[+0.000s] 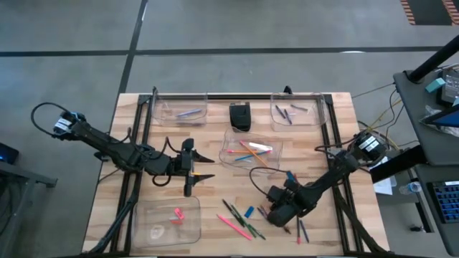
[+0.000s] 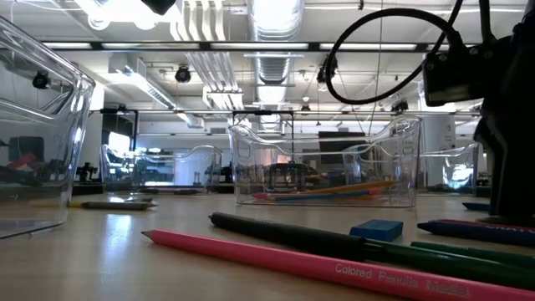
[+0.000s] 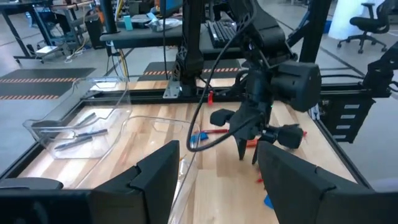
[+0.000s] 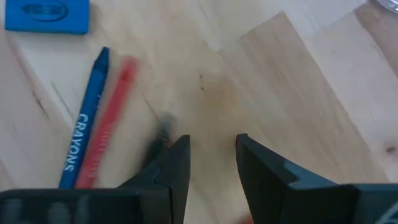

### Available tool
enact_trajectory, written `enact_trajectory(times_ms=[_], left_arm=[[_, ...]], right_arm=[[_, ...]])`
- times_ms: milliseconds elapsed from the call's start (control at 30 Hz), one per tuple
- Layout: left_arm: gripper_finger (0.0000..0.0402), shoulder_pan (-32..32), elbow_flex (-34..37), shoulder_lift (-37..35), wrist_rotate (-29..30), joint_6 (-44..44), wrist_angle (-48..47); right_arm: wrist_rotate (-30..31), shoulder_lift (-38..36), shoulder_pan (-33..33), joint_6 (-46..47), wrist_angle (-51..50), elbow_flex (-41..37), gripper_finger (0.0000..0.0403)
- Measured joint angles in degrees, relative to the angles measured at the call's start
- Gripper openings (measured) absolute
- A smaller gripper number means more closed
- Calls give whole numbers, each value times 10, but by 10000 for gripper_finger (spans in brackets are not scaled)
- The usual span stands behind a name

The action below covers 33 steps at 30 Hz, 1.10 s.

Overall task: Sort crayons/erasers/pens/pencils in bins
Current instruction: Put the black pen into the top left transparent bin

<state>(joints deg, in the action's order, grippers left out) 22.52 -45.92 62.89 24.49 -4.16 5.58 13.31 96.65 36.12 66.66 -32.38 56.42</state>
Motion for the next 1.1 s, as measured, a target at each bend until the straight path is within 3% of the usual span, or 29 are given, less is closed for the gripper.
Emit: enact_trajectory(times_ms=[433, 1100], left_arm=[[203, 0, -2, 19, 4, 0, 0], [203, 0, -6, 23, 4, -9, 0]], right_arm=[[1, -51, 4, 20, -102, 26, 120], [14, 16, 30, -34, -26, 27, 120]])
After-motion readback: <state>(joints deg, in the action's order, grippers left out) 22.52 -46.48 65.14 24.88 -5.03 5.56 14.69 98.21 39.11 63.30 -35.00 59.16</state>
